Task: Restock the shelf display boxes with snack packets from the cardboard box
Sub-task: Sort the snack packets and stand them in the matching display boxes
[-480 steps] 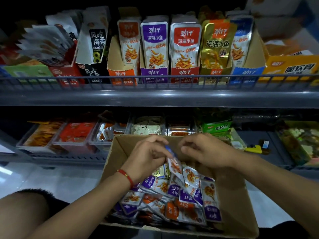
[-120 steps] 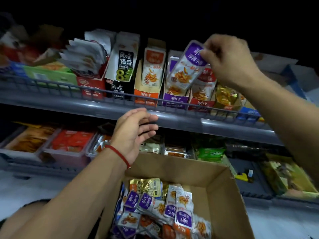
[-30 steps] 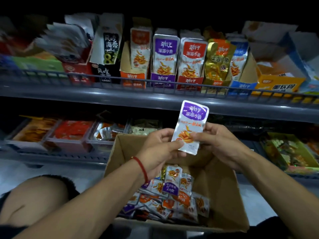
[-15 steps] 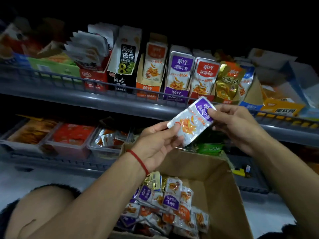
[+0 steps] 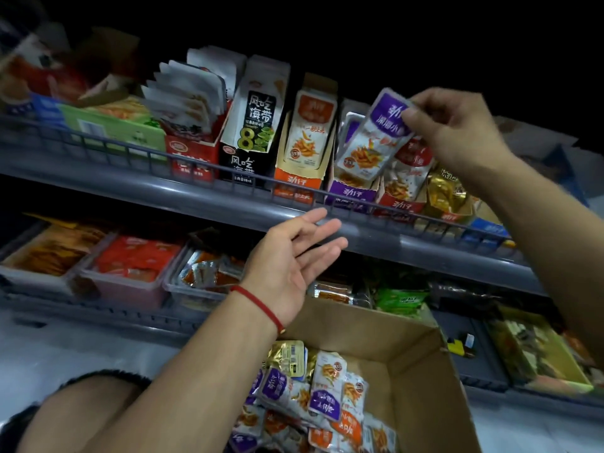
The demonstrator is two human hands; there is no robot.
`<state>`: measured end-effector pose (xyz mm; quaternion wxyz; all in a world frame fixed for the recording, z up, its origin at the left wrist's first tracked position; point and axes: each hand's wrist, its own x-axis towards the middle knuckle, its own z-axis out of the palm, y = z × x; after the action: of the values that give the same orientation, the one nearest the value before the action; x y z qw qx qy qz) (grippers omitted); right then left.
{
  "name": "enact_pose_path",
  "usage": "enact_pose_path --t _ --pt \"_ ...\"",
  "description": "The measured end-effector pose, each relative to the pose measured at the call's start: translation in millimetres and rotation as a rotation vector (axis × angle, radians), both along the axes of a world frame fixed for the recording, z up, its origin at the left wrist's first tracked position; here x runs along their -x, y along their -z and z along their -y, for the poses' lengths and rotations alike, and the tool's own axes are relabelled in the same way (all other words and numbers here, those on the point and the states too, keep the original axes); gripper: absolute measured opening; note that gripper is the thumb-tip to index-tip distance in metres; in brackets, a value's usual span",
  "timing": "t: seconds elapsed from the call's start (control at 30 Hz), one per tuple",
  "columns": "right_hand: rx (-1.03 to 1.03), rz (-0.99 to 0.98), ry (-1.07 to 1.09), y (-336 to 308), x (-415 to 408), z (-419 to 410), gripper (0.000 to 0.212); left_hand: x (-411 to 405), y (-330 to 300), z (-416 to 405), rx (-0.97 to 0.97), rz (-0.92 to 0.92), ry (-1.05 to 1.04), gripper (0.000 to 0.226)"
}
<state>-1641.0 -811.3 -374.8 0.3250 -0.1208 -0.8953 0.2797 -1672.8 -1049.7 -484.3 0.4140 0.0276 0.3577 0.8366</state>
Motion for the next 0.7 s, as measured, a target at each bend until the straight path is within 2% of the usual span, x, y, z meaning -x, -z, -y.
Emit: enact_pose_path --t 0.17,0.27,0.37,0.7 --pt "-0.126 0.164 0.004 11.4 10.6 -0.5 0.021 2.3 0.8 0.4 -0.003 0.002 -0.003 0.031" --pt "-0.391 0.234 0.108 14.3 15.7 1.4 0.032 2.7 0.1 0.2 -0.011 0.008 -0.001 0.031" --pt "-0.574 0.168 0.178 13.4 20.9 2.9 0.039 2.2 0.2 -0.1 -0.022 0.026 0.006 0.032" --pt "-0.767 0.059 0.148 21.8 25.8 3.8 0.040 1.5 2.4 0.1 0.033 0.011 -0.011 0.031"
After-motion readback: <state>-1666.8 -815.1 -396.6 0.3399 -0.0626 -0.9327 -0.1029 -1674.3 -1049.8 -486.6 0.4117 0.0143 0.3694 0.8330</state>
